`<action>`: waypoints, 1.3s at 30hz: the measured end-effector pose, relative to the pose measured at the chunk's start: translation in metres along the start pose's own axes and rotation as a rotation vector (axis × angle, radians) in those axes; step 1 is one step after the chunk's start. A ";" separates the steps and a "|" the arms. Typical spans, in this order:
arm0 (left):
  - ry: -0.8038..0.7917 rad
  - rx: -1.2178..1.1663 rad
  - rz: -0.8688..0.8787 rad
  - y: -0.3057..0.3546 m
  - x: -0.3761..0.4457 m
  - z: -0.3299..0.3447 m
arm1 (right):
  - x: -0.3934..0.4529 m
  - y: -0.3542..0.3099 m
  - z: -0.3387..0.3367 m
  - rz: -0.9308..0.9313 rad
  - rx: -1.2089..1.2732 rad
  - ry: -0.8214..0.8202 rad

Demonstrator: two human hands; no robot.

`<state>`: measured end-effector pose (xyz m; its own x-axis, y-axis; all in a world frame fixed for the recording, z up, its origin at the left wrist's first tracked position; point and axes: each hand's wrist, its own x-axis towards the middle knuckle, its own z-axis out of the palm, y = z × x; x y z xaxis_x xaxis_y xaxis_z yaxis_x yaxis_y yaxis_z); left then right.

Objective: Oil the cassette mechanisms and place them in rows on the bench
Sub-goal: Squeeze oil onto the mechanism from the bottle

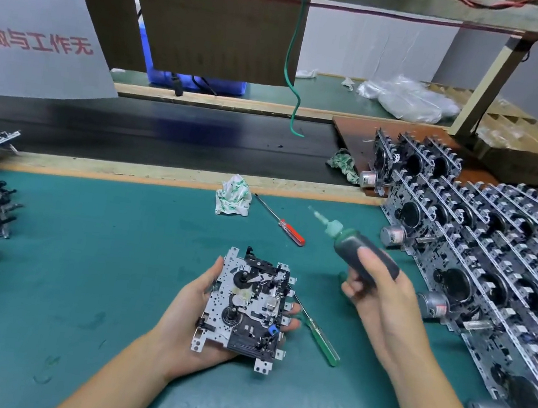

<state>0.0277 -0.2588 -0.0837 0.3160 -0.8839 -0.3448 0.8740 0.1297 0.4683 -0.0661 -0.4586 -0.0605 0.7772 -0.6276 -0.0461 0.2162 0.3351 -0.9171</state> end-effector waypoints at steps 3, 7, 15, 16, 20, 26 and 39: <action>-0.013 0.006 0.003 0.000 0.001 -0.002 | -0.002 -0.004 0.005 0.116 0.261 0.000; -0.032 0.033 0.015 -0.001 0.003 -0.004 | -0.005 0.000 0.010 0.184 0.268 0.111; -0.048 0.042 0.033 -0.001 0.004 -0.007 | -0.014 0.004 0.017 0.014 0.010 0.105; -0.046 0.036 0.034 0.000 0.004 -0.006 | -0.014 0.004 0.017 0.008 -0.001 0.100; -0.036 0.025 0.030 0.000 0.004 -0.006 | -0.016 0.003 0.018 -0.011 -0.052 0.086; -0.026 0.030 0.026 0.001 0.004 -0.005 | -0.015 0.007 0.016 -0.007 -0.109 0.073; 0.008 0.003 0.009 0.001 0.001 -0.004 | -0.014 0.008 0.015 -0.031 -0.109 0.084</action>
<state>0.0299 -0.2576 -0.0869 0.3272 -0.8788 -0.3473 0.8697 0.1364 0.4744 -0.0662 -0.4363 -0.0611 0.7179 -0.6946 -0.0459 0.1701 0.2390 -0.9560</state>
